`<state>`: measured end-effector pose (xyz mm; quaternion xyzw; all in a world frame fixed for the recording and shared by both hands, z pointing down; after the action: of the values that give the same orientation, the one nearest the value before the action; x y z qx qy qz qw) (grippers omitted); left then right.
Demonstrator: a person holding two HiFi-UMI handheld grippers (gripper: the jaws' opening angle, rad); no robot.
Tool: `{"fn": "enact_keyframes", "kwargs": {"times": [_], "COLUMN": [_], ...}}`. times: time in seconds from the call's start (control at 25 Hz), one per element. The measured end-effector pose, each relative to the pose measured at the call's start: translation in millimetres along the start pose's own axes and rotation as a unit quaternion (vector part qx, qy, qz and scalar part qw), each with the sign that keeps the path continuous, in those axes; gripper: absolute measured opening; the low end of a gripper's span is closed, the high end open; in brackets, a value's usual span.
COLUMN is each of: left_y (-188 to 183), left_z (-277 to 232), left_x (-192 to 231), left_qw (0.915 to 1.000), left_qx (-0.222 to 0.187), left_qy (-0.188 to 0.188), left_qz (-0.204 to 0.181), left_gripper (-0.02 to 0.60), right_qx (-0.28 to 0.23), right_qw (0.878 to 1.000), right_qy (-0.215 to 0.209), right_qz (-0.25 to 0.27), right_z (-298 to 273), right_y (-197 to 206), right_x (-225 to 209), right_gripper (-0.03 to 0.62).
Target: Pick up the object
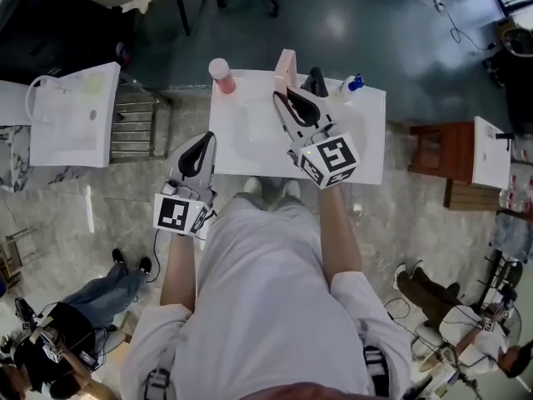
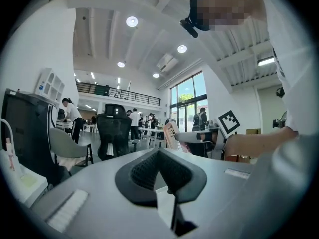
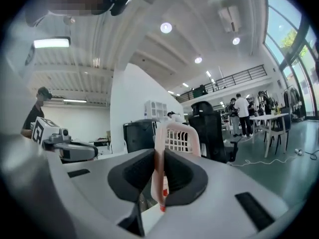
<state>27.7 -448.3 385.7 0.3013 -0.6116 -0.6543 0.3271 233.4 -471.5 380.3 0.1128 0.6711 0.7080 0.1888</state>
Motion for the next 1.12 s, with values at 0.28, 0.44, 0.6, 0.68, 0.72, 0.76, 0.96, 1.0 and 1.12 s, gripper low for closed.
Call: {"fn": "enact_keyframes", "kwargs": {"times": [0.28, 0.44, 0.6, 0.68, 0.72, 0.76, 0.96, 1.0, 1.12], "left_y": [-44, -54, -58, -59, -59, -59, -56, -57, -57], "left_z": [-11, -15, -16, -19, -20, -21, -21, -21, -19], "left_x": [-22, -35, -45, -45, -45, -44, -37, -35, -29], "left_qw": [0.9983, 0.9971, 0.9969, 0.9970, 0.9971, 0.9972, 0.9974, 0.9975, 0.9977], "left_qx": [-0.047, -0.064, -0.068, -0.067, -0.066, -0.066, -0.066, -0.066, -0.065], "left_qy": [0.022, 0.028, 0.030, 0.030, 0.029, 0.028, 0.020, 0.019, 0.017], "left_qz": [-0.026, -0.031, -0.027, -0.025, -0.025, -0.024, -0.018, -0.016, -0.012], "left_gripper": [0.000, 0.000, 0.000, 0.000, 0.000, 0.000, 0.000, 0.000, 0.000], "right_qx": [-0.072, -0.092, -0.099, -0.099, -0.099, -0.099, -0.100, -0.099, -0.099], "right_qw": [0.997, 0.995, 0.994, 0.994, 0.994, 0.994, 0.994, 0.994, 0.995], "right_qy": [0.018, 0.021, 0.024, 0.026, 0.026, 0.025, 0.019, 0.017, 0.014], "right_qz": [0.034, 0.042, 0.046, 0.043, 0.039, 0.034, 0.032, 0.033, 0.029], "right_z": [38, 59, 72, 73, 72, 72, 65, 63, 56], "right_y": [-74, -90, -103, -108, -109, -110, -114, -116, -120], "right_x": [13, 20, 22, 20, 19, 18, 20, 22, 26], "right_gripper": [0.061, 0.060, 0.060, 0.060, 0.060, 0.060, 0.060, 0.060, 0.060]}}
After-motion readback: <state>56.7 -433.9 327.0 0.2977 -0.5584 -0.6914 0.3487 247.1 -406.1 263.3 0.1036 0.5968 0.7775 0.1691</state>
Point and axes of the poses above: the fingertips, and each gripper's own axes: z backward along the fingers, x to its left, y out of its underside, the point moved 5 cm from there along z, backward along the fingers, and after that the axes turned 9 degrees about -x, right-handed, at the moved point
